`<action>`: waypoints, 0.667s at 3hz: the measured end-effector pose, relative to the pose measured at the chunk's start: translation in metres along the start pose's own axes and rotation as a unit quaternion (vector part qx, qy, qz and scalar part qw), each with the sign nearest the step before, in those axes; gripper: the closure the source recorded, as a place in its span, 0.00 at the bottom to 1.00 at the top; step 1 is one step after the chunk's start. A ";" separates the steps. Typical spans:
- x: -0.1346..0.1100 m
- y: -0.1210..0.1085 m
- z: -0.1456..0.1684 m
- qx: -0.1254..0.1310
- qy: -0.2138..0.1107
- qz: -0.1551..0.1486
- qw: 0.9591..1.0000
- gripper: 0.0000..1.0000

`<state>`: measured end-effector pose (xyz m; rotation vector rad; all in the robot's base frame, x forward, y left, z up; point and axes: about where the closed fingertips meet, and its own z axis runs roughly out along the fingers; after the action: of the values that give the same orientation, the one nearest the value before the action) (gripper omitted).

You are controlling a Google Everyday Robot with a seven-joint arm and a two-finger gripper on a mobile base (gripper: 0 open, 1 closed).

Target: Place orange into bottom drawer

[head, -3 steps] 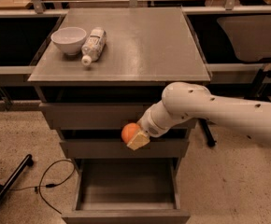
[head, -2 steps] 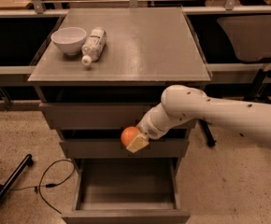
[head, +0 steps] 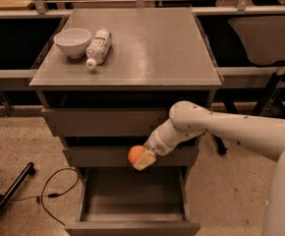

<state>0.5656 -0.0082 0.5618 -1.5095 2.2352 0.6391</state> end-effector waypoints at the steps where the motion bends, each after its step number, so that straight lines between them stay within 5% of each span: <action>1: 0.013 0.004 0.017 0.000 -0.012 0.005 1.000 1.00; 2: 0.027 0.009 0.036 0.012 -0.028 0.011 0.999 1.00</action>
Offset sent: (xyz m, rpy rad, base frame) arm -0.0254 0.0011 -0.0691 0.0725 -0.0662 -0.0874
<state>0.5489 -0.0060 0.5187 -1.4400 2.2122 0.6511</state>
